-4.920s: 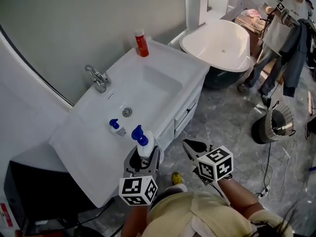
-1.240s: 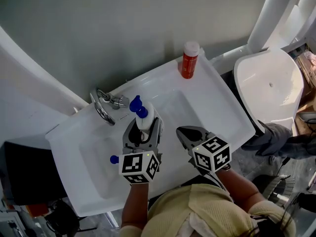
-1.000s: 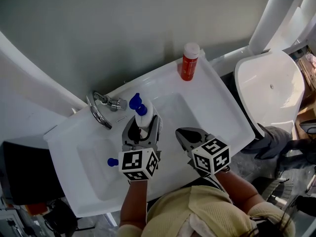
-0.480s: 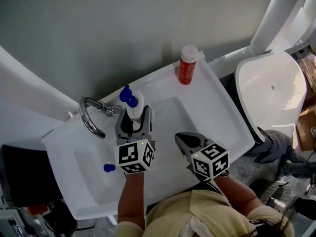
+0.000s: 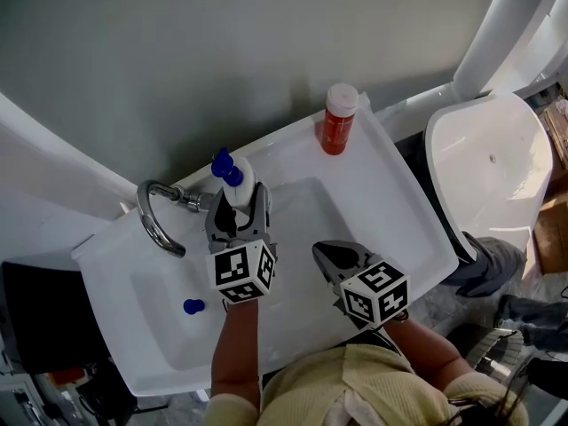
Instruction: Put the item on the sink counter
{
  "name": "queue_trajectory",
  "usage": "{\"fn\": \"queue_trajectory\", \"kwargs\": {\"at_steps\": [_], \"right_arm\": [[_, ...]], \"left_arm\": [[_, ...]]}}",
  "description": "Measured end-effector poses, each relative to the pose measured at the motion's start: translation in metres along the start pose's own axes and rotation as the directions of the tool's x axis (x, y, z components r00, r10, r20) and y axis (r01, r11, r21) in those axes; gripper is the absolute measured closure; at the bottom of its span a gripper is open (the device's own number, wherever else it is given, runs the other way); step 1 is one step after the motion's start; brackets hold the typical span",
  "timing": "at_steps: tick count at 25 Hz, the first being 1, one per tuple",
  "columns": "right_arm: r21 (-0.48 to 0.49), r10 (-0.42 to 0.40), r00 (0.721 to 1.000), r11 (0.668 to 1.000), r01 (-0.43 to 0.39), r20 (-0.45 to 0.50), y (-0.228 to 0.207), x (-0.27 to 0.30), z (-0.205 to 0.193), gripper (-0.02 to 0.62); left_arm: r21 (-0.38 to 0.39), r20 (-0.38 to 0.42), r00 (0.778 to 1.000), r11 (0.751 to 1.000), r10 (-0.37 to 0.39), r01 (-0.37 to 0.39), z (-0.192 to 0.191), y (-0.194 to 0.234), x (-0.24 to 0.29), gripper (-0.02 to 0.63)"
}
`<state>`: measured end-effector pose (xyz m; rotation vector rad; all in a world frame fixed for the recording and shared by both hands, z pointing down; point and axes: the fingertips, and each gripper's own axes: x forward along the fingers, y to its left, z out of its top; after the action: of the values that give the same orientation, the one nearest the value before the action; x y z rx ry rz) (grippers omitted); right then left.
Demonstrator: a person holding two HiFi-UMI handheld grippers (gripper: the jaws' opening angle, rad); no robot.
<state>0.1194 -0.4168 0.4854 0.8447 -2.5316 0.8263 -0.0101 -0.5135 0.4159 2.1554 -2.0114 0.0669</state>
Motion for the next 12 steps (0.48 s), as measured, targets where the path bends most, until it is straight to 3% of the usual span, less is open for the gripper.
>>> {"fn": "queue_trajectory", "kwargs": {"at_steps": [12], "right_arm": [[0.006,0.002,1.0,1.0,-0.002,-0.026,-0.002,0.016,-0.005,0.574]], "left_arm": [[0.016,-0.006,1.0,1.0,0.014,-0.014,-0.004,0.01,0.018,0.327]]}}
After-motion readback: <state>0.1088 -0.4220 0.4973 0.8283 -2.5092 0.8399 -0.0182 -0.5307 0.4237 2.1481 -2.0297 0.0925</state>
